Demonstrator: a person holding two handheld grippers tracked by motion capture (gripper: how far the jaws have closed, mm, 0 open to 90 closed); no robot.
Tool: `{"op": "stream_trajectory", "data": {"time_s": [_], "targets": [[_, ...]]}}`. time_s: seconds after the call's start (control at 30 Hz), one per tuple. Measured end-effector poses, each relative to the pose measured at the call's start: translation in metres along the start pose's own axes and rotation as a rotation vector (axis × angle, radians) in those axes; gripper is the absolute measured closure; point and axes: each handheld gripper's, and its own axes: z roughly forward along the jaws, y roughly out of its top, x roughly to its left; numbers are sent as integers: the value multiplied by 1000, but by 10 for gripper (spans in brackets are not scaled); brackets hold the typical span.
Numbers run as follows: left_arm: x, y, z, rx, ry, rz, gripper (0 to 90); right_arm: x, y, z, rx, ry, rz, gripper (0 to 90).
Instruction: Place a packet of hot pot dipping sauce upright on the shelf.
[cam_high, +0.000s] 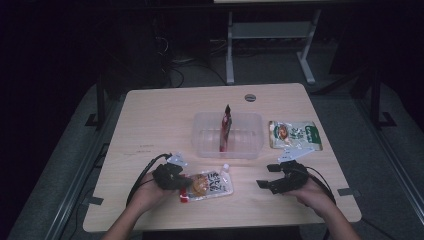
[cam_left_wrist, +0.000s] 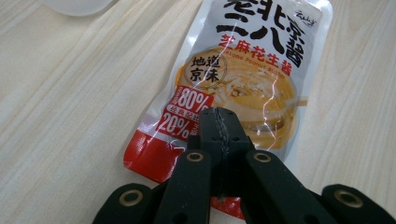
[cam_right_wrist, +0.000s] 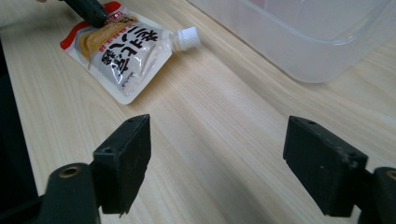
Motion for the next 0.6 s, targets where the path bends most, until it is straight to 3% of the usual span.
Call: {"op": "stream_trajectory", "data": {"time_s": [0.2,0.3,0.33,0.37,0.4,0.6], "targets": [[1,3,0,-24,-12,9,900,1,3,4,14,31,11,192],[-2,10,-2,-45,-15,43,900,2,5,6,22,36,22,190],[-6,13,-2,-60,-20,34,900,3,4,6,21,33,23,190],[-7,16,-2,-58,-20,57,900,4,4,6,22,34,23,190],[-11,20,0,-76,-24,49,900,5,4,6,25,34,24,191],[-19,31,15,-19,-21,96,900,8,0,4,23,49,31,191]]}}
